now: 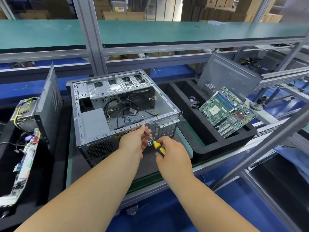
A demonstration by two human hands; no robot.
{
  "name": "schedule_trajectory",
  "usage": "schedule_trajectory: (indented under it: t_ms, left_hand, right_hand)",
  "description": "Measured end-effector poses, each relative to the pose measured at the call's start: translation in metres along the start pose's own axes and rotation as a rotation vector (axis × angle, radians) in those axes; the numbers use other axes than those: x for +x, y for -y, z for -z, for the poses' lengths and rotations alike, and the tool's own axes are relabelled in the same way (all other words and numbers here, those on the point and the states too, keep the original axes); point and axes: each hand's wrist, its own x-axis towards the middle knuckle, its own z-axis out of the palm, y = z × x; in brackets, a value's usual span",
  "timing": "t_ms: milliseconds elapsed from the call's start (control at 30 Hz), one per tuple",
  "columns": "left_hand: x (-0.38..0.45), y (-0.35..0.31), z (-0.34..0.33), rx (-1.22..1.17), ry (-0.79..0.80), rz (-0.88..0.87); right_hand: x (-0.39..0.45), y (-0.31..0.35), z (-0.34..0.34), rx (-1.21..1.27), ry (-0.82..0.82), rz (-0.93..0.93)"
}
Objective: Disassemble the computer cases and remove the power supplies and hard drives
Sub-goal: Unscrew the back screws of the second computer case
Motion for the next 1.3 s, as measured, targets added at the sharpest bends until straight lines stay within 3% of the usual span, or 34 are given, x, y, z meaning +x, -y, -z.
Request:
schedule_trajectory:
  t_ms: [300, 367, 567, 900, 967, 1100, 1300]
  left_hand:
    - [-0.010, 0.002, -0.014, 0.056, -0.039, -0.030]
    - [-0.013, 0.004, -0.022, 0.148, 0.001, -0.030]
    - [-0.021, 0.034, -0.062, 0.550, 0.304, -0.021]
    - [-0.003, 0.065, -0.111, 0.531, 0.325, -0.054]
    - [0.001, 0.069, -0.118, 0.571, 0.275, -0.058]
    - [0.003, 0.065, -0.120, 0.684, 0.187, -0.141]
    - [-0.013, 0.035, -0.099, 0.798, 0.214, -0.376]
  right_hand:
    - [0.006, -0.027, 0.024, -0.088, 0.062, -0.054]
    - [0.013, -0.042, 0.031, 0.029, 0.089, -0.153]
    - [0.050, -0.074, 0.050, 0.760, 0.214, -0.441]
    - [0.069, -0.135, 0.073, 1.004, 0.236, -0.428]
    - [0.075, -0.146, 0.074, 0.929, 0.196, -0.431]
    - [0.106, -0.179, 0.073, 0.443, 0.034, -0.482]
    - [0.136, -0.211, 0.061, 0.229, 0.147, -0.550]
